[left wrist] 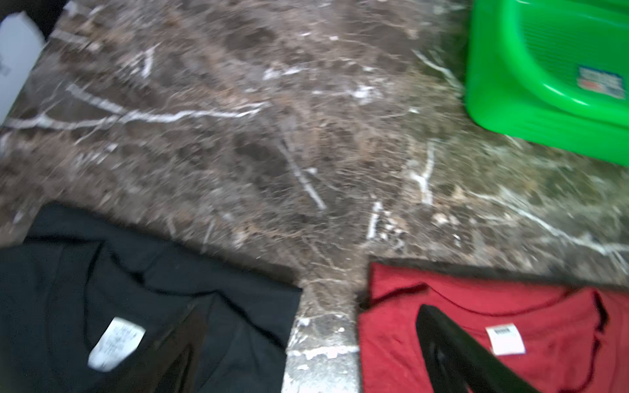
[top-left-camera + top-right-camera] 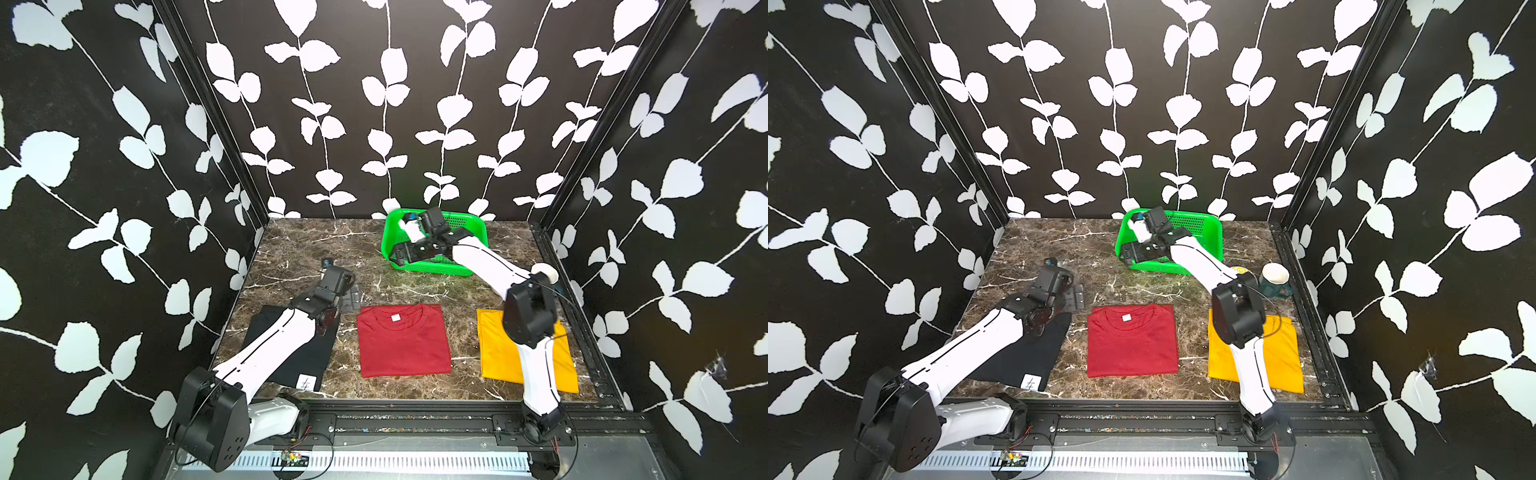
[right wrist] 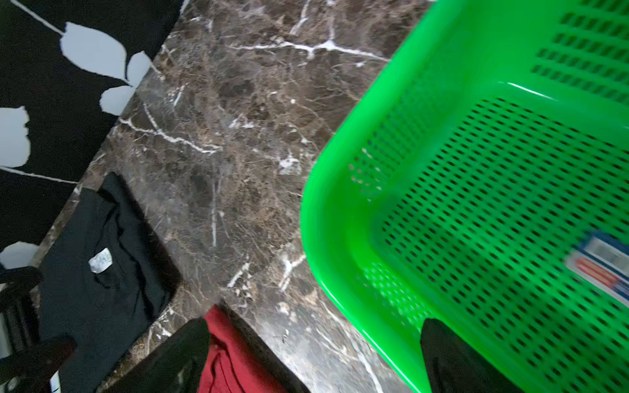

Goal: Put the folded t-shirts into the basket
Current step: Adjust the bin at the center of the board.

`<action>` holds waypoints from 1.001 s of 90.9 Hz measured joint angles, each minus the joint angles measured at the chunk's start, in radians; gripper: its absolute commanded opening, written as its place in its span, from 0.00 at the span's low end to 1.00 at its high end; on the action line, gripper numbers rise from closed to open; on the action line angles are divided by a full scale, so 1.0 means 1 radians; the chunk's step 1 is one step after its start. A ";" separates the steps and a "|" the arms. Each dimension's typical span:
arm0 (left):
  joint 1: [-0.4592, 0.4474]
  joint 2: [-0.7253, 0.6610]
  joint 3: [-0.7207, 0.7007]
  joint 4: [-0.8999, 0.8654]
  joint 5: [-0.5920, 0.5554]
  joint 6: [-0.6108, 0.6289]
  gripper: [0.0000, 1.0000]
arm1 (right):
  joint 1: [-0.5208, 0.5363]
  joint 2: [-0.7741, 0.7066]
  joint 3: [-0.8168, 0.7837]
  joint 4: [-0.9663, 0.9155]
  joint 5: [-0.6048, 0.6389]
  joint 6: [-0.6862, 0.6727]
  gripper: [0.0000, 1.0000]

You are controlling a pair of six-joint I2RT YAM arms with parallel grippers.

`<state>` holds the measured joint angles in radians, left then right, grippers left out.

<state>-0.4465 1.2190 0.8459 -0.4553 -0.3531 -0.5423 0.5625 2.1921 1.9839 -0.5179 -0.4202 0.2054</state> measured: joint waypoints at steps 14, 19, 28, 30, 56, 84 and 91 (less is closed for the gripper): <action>0.068 -0.062 -0.048 -0.005 0.001 -0.073 0.98 | 0.042 0.126 0.154 -0.003 -0.104 0.021 0.98; 0.082 -0.081 -0.058 -0.009 0.002 -0.084 0.98 | 0.053 0.156 0.185 -0.003 -0.130 0.031 0.98; 0.090 -0.100 -0.063 -0.010 0.005 -0.090 0.98 | 0.065 0.197 0.212 -0.008 -0.167 0.046 0.98; 0.092 -0.102 -0.063 -0.010 0.005 -0.091 0.98 | 0.066 0.204 0.215 -0.011 -0.174 0.047 0.98; 0.101 -0.103 -0.077 0.000 0.035 -0.086 0.98 | 0.068 0.168 0.111 -0.021 -0.226 0.026 0.98; 0.101 -0.075 -0.080 0.053 0.139 -0.018 0.98 | 0.068 0.028 0.050 0.048 0.087 0.027 0.99; 0.101 -0.072 -0.081 0.056 0.138 -0.016 0.99 | 0.066 0.058 0.121 0.047 0.124 0.040 0.99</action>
<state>-0.3450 1.1465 0.7647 -0.3988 -0.2146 -0.5579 0.6289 2.2501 2.1052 -0.4713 -0.2958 0.2451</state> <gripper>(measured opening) 0.986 0.986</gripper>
